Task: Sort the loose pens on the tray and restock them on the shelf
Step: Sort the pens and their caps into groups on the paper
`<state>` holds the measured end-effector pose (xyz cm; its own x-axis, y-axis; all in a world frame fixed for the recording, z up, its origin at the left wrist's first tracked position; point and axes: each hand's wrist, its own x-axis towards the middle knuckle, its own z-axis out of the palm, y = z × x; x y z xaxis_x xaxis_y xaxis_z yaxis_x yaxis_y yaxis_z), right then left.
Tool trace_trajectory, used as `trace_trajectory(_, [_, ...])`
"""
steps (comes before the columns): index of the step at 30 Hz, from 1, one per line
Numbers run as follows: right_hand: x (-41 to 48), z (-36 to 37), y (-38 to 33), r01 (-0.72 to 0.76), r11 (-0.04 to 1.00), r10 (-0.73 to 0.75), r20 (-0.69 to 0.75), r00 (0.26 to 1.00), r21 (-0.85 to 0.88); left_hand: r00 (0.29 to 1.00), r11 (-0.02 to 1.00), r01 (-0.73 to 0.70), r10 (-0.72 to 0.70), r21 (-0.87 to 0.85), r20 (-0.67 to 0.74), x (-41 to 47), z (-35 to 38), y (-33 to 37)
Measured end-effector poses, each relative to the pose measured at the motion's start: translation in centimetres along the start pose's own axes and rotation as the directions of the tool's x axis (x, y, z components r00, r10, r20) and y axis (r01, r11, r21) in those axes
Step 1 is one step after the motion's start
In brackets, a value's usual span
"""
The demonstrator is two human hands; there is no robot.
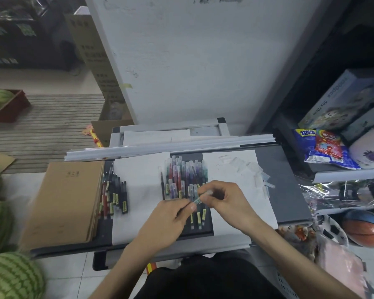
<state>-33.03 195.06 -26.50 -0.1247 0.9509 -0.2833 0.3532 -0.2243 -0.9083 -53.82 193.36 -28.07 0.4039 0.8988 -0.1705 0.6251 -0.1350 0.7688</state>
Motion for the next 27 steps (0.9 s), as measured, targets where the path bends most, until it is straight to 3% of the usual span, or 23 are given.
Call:
trace_trajectory(5, [1.8, 2.2, 2.2, -0.019, 0.999, 0.019, -0.017, 1.0, -0.049, 0.991, 0.99, 0.133, -0.133, -0.053, -0.009, 0.5, 0.9, -2.7])
trace_trajectory(8, [2.8, 2.4, 3.1, -0.069, 0.995, 0.067, -0.022, 0.997, -0.077, 0.948, 0.959, 0.259, -0.275, -0.113, -0.158, 0.9, 1.0, -4.7])
trace_trajectory(11, [3.7, 1.1, 4.2, -0.095, 0.962, 0.095, -0.014, 0.995, -0.254, 0.853, 0.907, 0.397, -0.42, -0.139, -0.31, 1.6, 0.5, -6.8])
trace_trajectory(14, [4.7, -1.3, 6.0, -0.12, 0.869, 0.099, -0.069, 0.993, -0.479, 0.767, 0.847, 0.487, -0.531, -0.212, -0.361, 2.4, -0.1, -8.0])
trace_trajectory(17, [5.6, -4.0, 7.5, -0.182, 0.739, 0.095, -0.168, 0.981, -0.648, 0.727, 0.812, 0.525, -0.583, -0.254, -0.361, 3.3, -0.2, -8.9])
trace_trajectory(23, [6.5, -9.0, 9.1, -0.28, 0.503, 0.107, -0.263, 0.959, -0.818, 0.714, 0.801, 0.552, -0.598, -0.233, -0.365, 4.5, 0.8, -10.3])
trace_trajectory(27, [7.2, -10.6, 9.7, -0.3, 0.407, 0.119, -0.275, 0.954, -0.863, 0.735, 0.815, 0.555, -0.574, -0.166, -0.361, 4.6, 1.5, -10.2])
